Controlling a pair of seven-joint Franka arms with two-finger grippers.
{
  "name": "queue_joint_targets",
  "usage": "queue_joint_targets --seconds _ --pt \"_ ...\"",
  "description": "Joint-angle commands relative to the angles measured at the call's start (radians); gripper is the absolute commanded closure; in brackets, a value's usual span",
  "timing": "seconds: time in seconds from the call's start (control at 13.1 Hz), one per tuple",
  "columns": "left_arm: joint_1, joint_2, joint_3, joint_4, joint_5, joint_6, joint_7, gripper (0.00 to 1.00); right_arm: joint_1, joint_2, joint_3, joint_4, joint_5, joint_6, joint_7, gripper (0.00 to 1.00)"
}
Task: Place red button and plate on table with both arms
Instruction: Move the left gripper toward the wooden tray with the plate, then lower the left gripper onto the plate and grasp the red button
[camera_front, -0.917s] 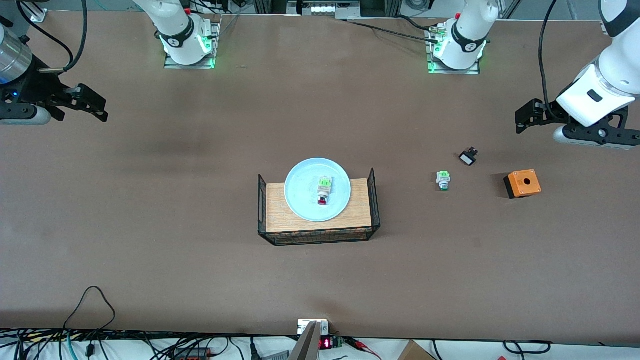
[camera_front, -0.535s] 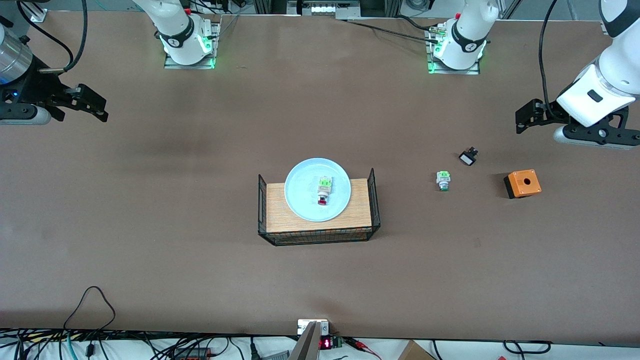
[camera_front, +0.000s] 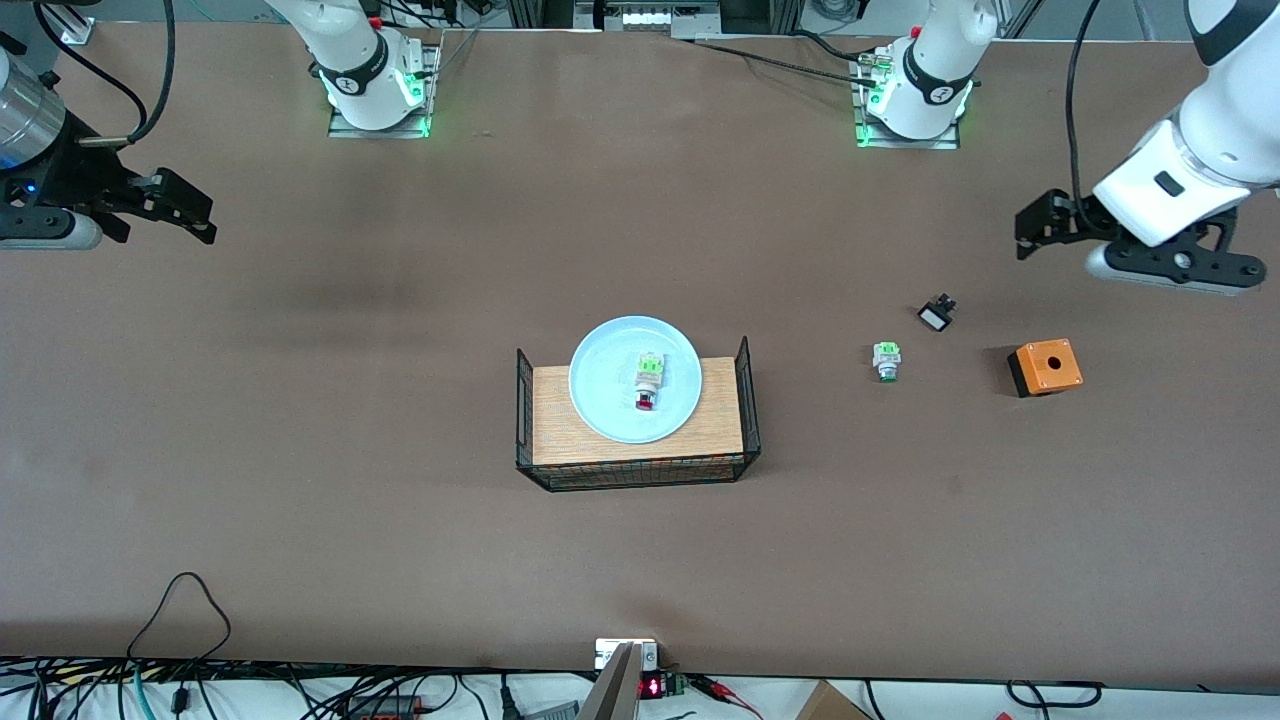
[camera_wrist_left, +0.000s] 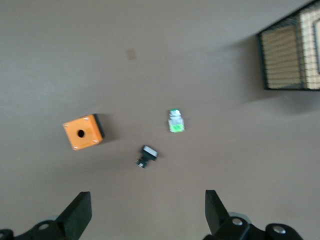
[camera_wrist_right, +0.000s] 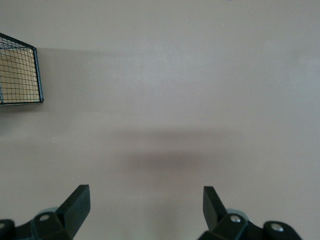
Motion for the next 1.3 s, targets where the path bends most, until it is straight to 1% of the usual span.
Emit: queue_joint_targets --seconds 0.0,0.15,0.23,0.46,0.54,0.61,0.92,1.07,1.22 --pt "-0.061 0.099 -0.013 0.175 -0.031 -0.133 -0.013 0.00 -0.010 0.000 0.006 0.001 0.000 -0.009 -0.014 0.00" --pt "-0.126 0.148 -0.016 0.251 -0.031 -0.151 -0.068 0.00 -0.010 0.000 0.006 0.001 0.000 -0.009 -0.014 0.00" --pt "-0.174 0.165 -0.016 0.260 -0.032 -0.145 -0.131 0.00 -0.008 0.000 0.006 0.001 0.000 -0.009 -0.014 0.00" --pt "-0.298 0.275 -0.016 0.390 -0.032 -0.137 -0.349 0.00 -0.010 -0.001 0.006 -0.001 0.002 -0.008 -0.013 0.00" --pt "-0.323 0.318 -0.016 0.425 -0.032 -0.122 -0.386 0.00 -0.010 -0.001 0.006 -0.001 0.002 -0.008 -0.013 0.00" --pt "-0.344 0.355 -0.016 0.455 -0.032 -0.079 -0.413 0.00 -0.010 -0.001 0.006 -0.001 0.000 -0.008 -0.013 0.00" --pt "-0.452 0.452 -0.016 0.463 -0.032 0.119 -0.680 0.00 -0.010 -0.001 0.006 -0.001 0.002 -0.008 -0.013 0.00" --pt "-0.490 0.509 -0.013 0.463 -0.029 0.223 -0.734 0.00 -0.010 -0.001 0.006 -0.001 0.002 -0.008 -0.013 0.00" --pt "-0.507 0.561 -0.010 0.461 -0.019 0.315 -0.737 0.00 -0.010 -0.001 0.006 0.001 0.002 -0.008 -0.014 0.00"
